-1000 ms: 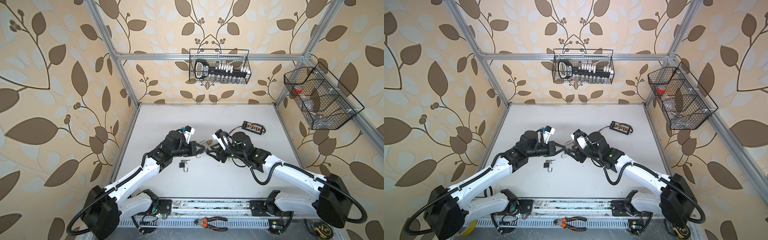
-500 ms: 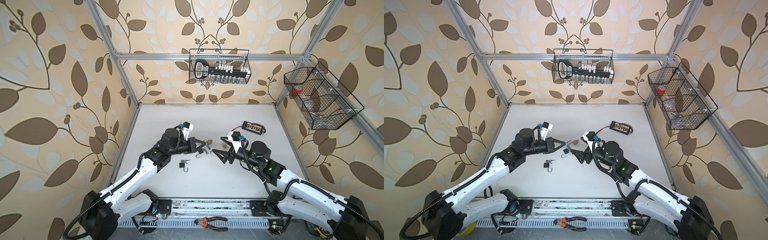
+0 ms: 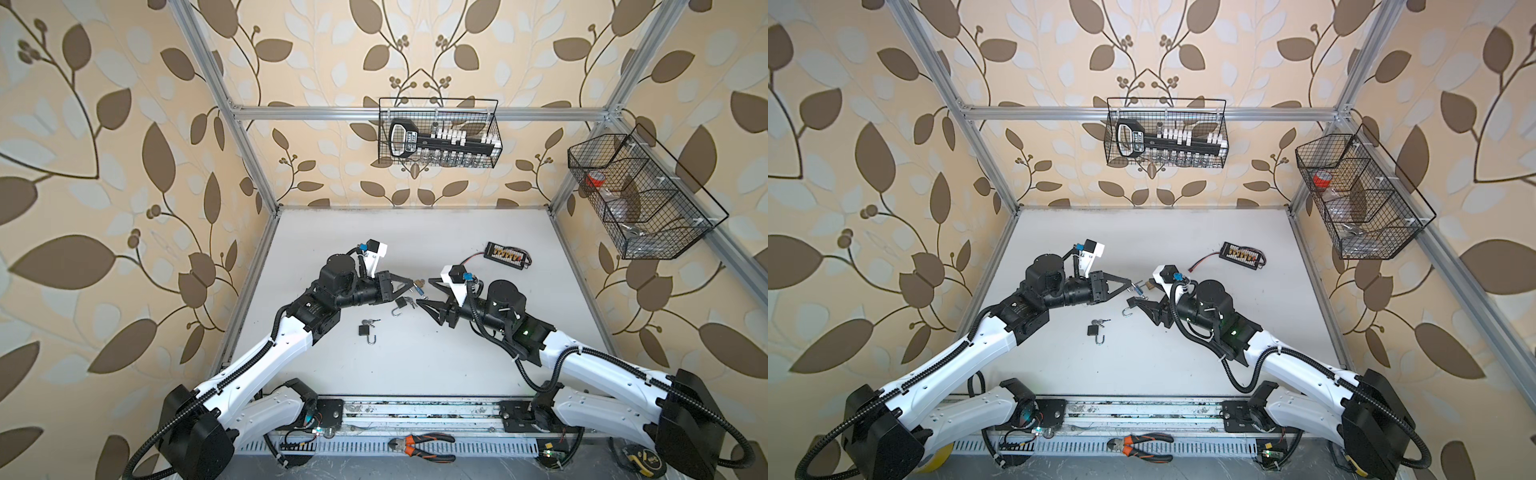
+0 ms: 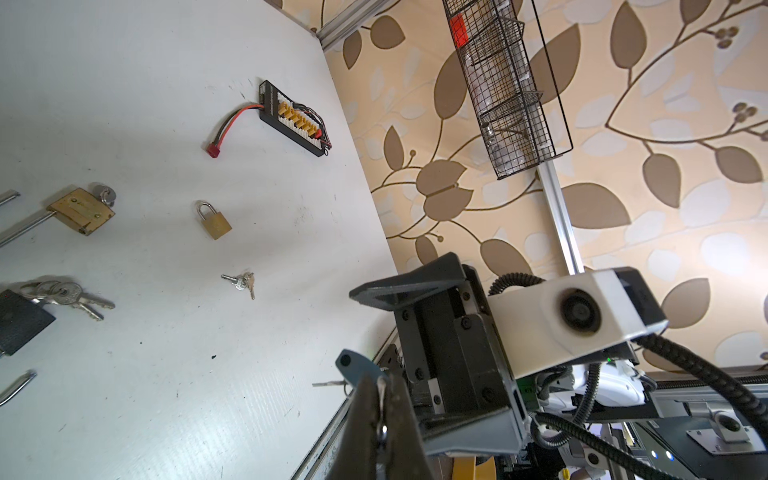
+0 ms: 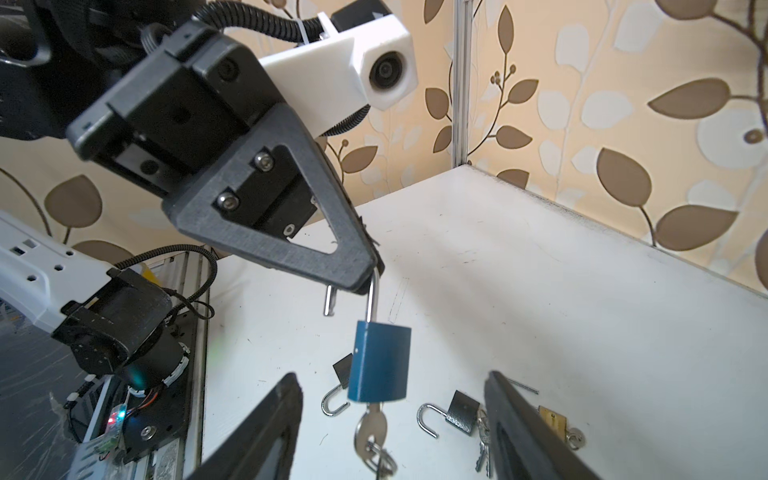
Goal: Lock with the key
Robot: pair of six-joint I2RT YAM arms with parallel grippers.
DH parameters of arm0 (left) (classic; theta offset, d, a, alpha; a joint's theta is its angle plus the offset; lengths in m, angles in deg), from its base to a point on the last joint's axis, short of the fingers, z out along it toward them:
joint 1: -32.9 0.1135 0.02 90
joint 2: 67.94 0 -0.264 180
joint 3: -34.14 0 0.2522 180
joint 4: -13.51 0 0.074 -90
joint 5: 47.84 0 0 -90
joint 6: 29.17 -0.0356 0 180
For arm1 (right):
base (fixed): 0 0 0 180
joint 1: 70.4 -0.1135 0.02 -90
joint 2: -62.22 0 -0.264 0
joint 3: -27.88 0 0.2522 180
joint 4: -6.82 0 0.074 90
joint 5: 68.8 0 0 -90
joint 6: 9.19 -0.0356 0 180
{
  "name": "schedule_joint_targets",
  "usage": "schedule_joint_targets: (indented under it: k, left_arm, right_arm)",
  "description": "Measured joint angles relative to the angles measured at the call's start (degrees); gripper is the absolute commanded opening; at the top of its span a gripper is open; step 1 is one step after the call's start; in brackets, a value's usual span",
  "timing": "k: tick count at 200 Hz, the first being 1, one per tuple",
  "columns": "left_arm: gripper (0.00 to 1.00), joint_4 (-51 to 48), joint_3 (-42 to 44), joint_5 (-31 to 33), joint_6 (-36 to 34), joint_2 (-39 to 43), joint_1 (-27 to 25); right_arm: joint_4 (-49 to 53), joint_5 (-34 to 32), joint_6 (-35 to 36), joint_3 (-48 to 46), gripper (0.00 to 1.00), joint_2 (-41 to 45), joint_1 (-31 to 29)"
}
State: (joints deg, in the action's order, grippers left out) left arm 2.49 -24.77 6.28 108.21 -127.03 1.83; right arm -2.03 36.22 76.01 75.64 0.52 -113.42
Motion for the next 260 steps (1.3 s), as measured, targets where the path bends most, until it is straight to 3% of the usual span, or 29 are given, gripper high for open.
schedule_joint_targets:
  k: [59,128,212,260]
  left_arm:
    - [0.00,0.09,0.00,-0.04,0.42,0.42,0.00]
    - [0.00,0.13,0.00,-0.15,0.66,0.44,0.00]
    - [0.00,-0.04,-0.11,-0.11,0.02,0.44,0.02]
    - [0.00,-3.34,-4.22,-2.21,-4.96,0.55,-0.02]
  right_arm:
    - [-1.01,0.02,0.48,1.46,0.40,-1.51,-0.59]
    - [-1.14,0.00,0.26,1.62,0.30,-1.99,-0.70]
    - [-0.76,1.09,-1.70,1.84,0.02,-1.88,-0.83]
    - [1.16,10.54,-7.74,4.31,0.00,-0.50,2.73]
